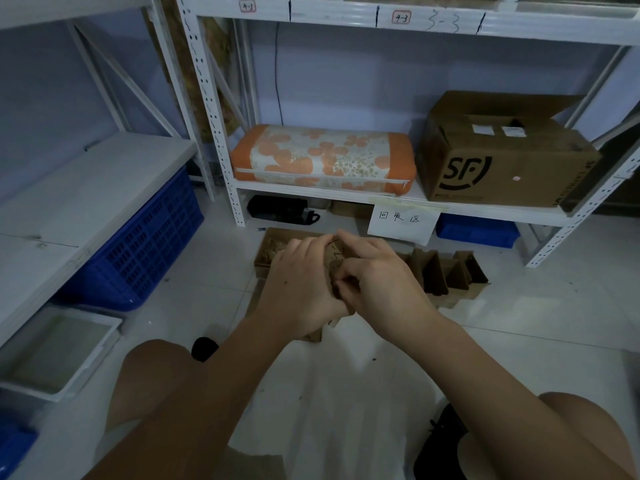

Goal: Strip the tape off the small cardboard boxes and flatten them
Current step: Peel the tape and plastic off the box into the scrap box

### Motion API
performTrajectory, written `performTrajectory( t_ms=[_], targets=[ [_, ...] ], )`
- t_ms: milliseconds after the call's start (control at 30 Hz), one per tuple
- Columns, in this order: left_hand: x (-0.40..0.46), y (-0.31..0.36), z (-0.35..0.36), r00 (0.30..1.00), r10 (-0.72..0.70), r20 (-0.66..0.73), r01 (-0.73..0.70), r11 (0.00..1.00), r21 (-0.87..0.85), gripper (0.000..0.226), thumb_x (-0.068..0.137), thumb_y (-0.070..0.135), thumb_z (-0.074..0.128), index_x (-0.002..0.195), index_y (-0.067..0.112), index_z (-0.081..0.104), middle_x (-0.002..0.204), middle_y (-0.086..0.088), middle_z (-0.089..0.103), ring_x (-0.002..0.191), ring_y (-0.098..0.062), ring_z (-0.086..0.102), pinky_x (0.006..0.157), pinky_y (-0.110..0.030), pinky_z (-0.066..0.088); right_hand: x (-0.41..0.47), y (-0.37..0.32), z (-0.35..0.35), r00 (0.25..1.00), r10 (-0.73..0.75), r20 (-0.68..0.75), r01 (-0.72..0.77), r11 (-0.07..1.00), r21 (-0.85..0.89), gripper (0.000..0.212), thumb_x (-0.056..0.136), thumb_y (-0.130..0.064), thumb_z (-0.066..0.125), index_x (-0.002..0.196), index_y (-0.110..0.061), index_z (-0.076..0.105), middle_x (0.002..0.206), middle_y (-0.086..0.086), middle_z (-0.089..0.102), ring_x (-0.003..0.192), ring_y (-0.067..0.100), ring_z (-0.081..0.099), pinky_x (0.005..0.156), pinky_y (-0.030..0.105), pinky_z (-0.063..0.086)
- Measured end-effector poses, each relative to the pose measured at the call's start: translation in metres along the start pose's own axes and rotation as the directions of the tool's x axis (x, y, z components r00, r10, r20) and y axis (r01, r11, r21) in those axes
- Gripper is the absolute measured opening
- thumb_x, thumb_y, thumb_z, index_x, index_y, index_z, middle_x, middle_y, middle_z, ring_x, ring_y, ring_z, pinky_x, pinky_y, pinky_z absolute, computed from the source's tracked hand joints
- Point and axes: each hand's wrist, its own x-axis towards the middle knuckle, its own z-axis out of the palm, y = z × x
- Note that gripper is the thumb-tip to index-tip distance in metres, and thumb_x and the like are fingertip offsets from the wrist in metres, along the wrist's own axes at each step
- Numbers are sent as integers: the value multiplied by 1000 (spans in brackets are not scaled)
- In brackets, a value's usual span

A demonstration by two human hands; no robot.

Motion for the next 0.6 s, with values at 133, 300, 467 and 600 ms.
performTrajectory(
  t_ms=[133, 300, 467, 600],
  targets=[
    [-2, 5, 1, 1000, -16, -7, 16, 1000, 7, 101, 58, 69, 50, 145, 16, 49, 128, 4, 59, 116, -20, 51, 100, -42, 45, 2, -6, -4, 994, 19, 103, -11, 997, -78, 12, 91, -17, 69, 90, -9, 78, 154, 10, 48, 128, 35, 50, 100, 41, 48],
    [-2, 5, 1, 1000, 0, -26, 0, 1000, 19, 95, 61, 69, 54, 143, 21, 51, 126, 9, 61, 114, -17, 51, 96, -43, 47, 2, -6, -3, 993, 55, 107, -43, 993, -111, 20, 97, -23, 60, 94, -9, 74, 159, 9, 40, 130, 32, 44, 105, 43, 44],
    [-3, 3, 2, 1000, 28, -3, -28, 999, 37, 97, 60, 71, 56, 143, 20, 52, 126, 9, 61, 114, -16, 52, 97, -42, 47, 2, -6, 3, 992, 64, 113, -53, 993, -103, 18, 94, -24, 64, 92, -8, 72, 157, 15, 42, 129, 35, 45, 102, 47, 45],
    [-8, 4, 6, 999, 38, -3, -38, 999, 21, 95, 57, 64, 64, 139, 18, 54, 119, 9, 61, 109, -17, 52, 94, -43, 48, 2, 1, -1, 983, 86, 162, -76, 995, -69, 21, 93, -25, 60, 98, -8, 70, 162, 10, 35, 131, 28, 39, 107, 26, 33]
  ],
)
